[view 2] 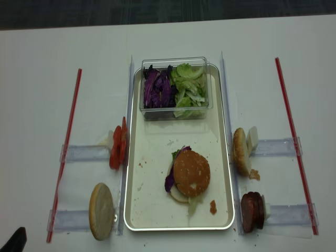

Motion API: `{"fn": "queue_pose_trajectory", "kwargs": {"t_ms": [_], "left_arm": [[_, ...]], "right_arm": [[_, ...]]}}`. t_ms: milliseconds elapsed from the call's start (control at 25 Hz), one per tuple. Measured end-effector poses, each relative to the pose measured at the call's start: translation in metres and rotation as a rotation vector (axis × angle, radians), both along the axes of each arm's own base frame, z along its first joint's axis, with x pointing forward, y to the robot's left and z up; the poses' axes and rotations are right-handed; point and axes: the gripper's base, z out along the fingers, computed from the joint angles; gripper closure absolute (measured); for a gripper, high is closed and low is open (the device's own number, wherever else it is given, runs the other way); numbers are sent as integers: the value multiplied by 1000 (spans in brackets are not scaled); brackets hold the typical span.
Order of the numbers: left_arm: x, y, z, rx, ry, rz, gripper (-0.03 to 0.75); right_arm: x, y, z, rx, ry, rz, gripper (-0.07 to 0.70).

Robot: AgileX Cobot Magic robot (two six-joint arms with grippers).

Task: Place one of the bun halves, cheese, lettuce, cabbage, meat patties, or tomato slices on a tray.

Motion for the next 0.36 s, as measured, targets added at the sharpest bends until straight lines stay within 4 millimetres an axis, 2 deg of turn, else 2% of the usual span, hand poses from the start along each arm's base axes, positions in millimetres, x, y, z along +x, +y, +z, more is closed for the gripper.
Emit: {"fn": "queue_pose_trajectory", "kwargs": {"t_ms": [360], "left_arm": [[0,0,0,0,0,0,304]], "right_arm": [[0,0,0,0,0,0,345]]}}
